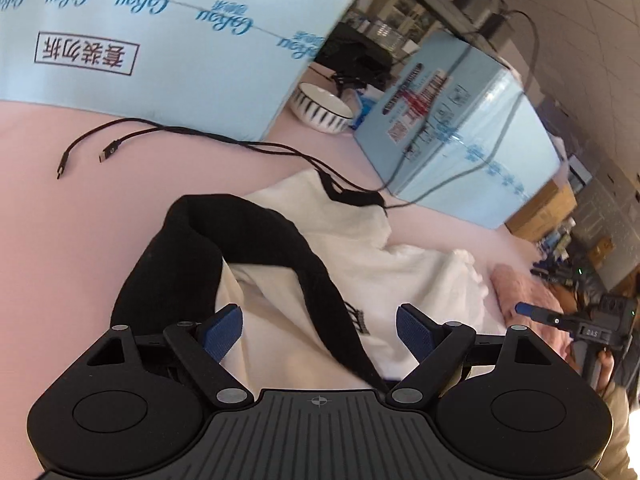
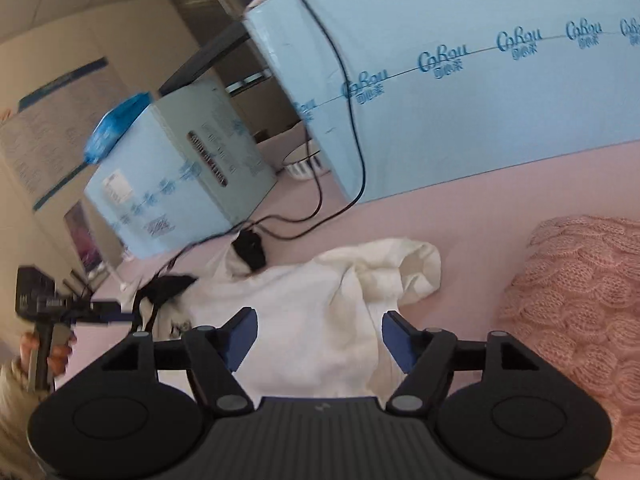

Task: Fold clothes

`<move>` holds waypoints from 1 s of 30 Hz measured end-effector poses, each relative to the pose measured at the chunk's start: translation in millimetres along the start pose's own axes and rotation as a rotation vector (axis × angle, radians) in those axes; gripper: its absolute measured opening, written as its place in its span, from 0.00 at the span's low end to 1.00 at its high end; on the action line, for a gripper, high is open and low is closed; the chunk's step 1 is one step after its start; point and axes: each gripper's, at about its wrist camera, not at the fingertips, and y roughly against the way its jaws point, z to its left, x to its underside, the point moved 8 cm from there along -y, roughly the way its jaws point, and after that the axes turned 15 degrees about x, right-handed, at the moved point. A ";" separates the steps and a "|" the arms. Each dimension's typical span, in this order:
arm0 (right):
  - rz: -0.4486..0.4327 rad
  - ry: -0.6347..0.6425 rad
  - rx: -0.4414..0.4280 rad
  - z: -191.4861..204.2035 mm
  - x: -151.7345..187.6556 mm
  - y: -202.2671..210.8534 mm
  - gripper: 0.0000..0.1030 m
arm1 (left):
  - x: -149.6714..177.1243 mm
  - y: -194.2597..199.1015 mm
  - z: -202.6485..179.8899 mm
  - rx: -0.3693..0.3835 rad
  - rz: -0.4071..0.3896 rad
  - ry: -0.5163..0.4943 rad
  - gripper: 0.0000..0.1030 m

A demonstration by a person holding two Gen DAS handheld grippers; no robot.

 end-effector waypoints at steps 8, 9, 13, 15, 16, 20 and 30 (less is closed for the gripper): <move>0.063 0.098 0.077 -8.3 31.6 -1.4 0.46 | 64.4 8.5 -20.2 0.056 0.042 0.030 0.84; 0.050 0.104 0.064 -6.1 31.7 -0.9 0.46 | 69.7 8.9 -20.3 0.058 0.037 0.041 0.84; -0.024 0.181 0.042 7.7 28.2 6.3 0.47 | 79.6 16.5 -24.2 0.052 0.008 0.057 0.84; -0.040 0.201 0.037 11.9 25.3 6.0 0.48 | 81.1 20.4 -27.9 0.054 0.002 0.060 0.84; -0.022 0.198 0.029 13.8 24.7 1.5 0.47 | 81.5 21.4 -29.3 0.053 0.000 0.062 0.84; 0.001 0.246 0.030 23.3 36.5 -3.8 0.12 | 83.6 23.0 -30.5 0.046 -0.004 0.075 0.84; -0.090 0.157 0.002 -5.5 71.7 78.6 0.01 | 86.1 44.1 -22.8 0.062 -0.027 0.104 0.84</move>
